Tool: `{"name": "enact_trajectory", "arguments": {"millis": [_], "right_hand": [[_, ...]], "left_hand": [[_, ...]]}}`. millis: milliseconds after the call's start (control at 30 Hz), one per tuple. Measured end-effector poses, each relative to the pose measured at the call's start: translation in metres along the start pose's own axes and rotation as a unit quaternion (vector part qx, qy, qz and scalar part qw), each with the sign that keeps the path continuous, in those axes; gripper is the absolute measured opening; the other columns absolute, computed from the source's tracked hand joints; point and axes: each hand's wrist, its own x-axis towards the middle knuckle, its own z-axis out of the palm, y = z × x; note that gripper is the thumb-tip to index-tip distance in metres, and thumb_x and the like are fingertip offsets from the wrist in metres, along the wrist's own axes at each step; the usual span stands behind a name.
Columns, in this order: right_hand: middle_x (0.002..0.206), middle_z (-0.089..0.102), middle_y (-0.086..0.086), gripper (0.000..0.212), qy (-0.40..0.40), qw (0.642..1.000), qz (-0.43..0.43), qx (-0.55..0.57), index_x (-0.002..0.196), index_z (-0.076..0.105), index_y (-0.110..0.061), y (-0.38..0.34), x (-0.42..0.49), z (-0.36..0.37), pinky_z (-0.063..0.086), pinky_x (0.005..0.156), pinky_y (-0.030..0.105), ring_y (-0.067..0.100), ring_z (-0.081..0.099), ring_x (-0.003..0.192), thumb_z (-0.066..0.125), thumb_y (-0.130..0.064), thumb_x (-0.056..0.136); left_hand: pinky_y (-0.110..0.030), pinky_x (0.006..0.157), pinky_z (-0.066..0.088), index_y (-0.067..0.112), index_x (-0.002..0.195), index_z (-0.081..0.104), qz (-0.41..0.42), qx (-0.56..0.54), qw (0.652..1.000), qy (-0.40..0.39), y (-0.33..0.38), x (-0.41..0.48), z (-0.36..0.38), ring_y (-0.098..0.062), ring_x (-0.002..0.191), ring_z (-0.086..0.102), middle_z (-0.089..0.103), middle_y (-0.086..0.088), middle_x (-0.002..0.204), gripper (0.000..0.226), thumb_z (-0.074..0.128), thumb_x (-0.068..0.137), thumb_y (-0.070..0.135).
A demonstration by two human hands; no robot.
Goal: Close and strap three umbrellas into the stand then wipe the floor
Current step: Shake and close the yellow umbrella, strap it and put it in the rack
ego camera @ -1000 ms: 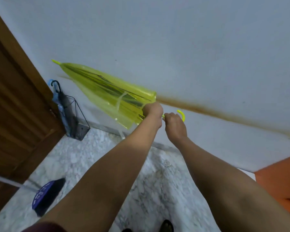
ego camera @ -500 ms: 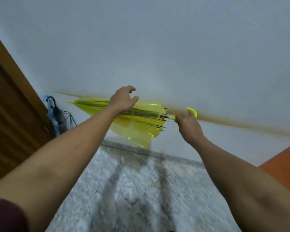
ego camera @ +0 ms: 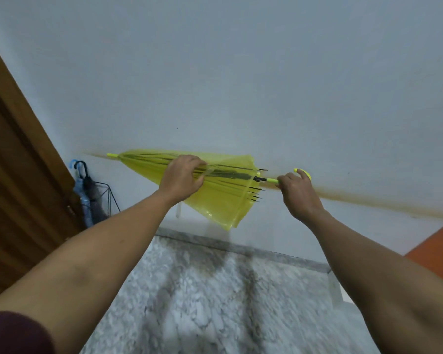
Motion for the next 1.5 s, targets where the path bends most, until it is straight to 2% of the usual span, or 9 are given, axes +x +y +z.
{"name": "enact_trajectory", "arguments": {"millis": [167,467,567,700,833,1067,1267,1367,1500], "right_hand": [[0.074,0.056,0.006,0.016,0.008,1.000,0.004,0.009,0.083,0.058,-0.009,-0.007,-0.001,-0.002,0.032,0.109,0.046,0.031,0.054,0.075,0.051,0.000,0.095],[0.078,0.059,0.006,0.018,0.008,1.000,0.019,0.011,0.086,0.060,-0.009,-0.010,-0.002,-0.010,0.029,0.111,0.044,0.030,0.055,0.077,0.047,-0.005,0.099],[0.076,0.058,0.007,0.019,0.009,1.000,0.023,0.013,0.084,0.059,-0.008,-0.011,-0.005,-0.015,0.032,0.110,0.047,0.030,0.053,0.075,0.048,-0.003,0.098],[0.074,0.052,0.003,0.020,0.016,1.000,0.017,0.014,0.082,0.057,-0.010,-0.006,-0.007,-0.020,0.031,0.110,0.045,0.028,0.051,0.073,0.047,-0.007,0.100],[0.071,0.043,-0.002,0.019,0.034,0.999,-0.005,0.017,0.079,0.055,-0.011,0.000,-0.012,-0.025,0.032,0.108,0.045,0.028,0.048,0.066,0.052,-0.006,0.098],[0.078,0.050,0.000,0.020,0.015,0.998,0.006,0.061,0.089,0.060,-0.009,-0.001,-0.017,-0.035,0.037,0.094,0.042,0.023,0.037,0.069,0.047,-0.016,0.102],[0.087,0.053,-0.001,0.021,-0.010,0.995,0.008,0.100,0.096,0.059,-0.010,0.001,-0.014,-0.055,0.030,0.096,0.037,0.021,0.041,0.074,0.045,-0.024,0.102],[0.080,0.054,-0.002,0.022,-0.006,0.989,0.052,0.139,0.093,0.060,-0.008,-0.007,-0.012,-0.059,0.034,0.091,0.036,0.026,0.046,0.078,0.050,-0.027,0.098],[0.065,0.055,0.000,0.039,-0.003,0.979,0.099,0.180,0.081,0.062,-0.009,-0.013,-0.010,-0.066,0.033,0.073,0.029,0.030,0.051,0.075,0.049,-0.046,0.080]], "left_hand": [[-0.031,0.080,0.046,0.022,0.117,0.055,-0.031,-0.008,0.999,0.024,0.007,-0.003,-0.005,-0.018,0.106,0.049,0.053,0.000,0.114,0.055,0.076,0.071,0.044],[-0.031,0.060,0.051,0.017,0.087,0.069,-0.088,-0.159,0.982,-0.049,0.019,-0.012,-0.013,-0.011,0.059,0.053,0.057,0.009,0.063,0.016,0.062,0.074,0.012],[-0.035,0.063,0.053,0.021,0.078,0.068,-0.104,-0.131,0.980,-0.106,0.022,-0.015,-0.016,-0.014,0.063,0.056,0.059,0.007,0.065,0.012,0.059,0.072,0.027],[-0.035,0.079,0.044,0.020,0.089,0.063,-0.050,-0.050,0.997,0.024,0.022,-0.015,-0.021,-0.019,0.090,0.055,0.056,0.008,0.089,0.021,0.053,0.073,0.031],[-0.046,0.114,0.021,0.026,0.147,0.025,-0.029,-0.018,0.999,-0.037,0.015,-0.006,-0.034,-0.024,0.141,0.023,0.030,0.000,0.149,0.089,0.060,0.068,0.044],[-0.060,0.117,-0.003,0.038,0.150,-0.018,0.101,0.143,0.948,-0.268,0.013,-0.009,-0.031,-0.025,0.149,-0.011,-0.009,0.006,0.162,0.156,0.057,0.026,0.097],[-0.059,0.116,0.013,0.030,0.148,-0.025,0.121,0.286,0.930,-0.199,0.019,-0.018,-0.023,-0.032,0.149,0.002,-0.004,-0.002,0.162,0.150,0.089,0.052,0.049],[-0.058,0.111,0.024,0.029,0.151,-0.017,0.113,0.302,0.937,-0.134,0.022,-0.019,-0.023,-0.034,0.146,0.018,0.009,-0.003,0.162,0.119,0.071,0.074,0.006],[-0.053,0.097,0.037,0.028,0.154,0.001,0.112,0.303,0.938,-0.128,0.025,-0.019,-0.025,-0.031,0.134,0.038,0.029,-0.001,0.155,0.101,0.060,0.077,-0.001]]}}
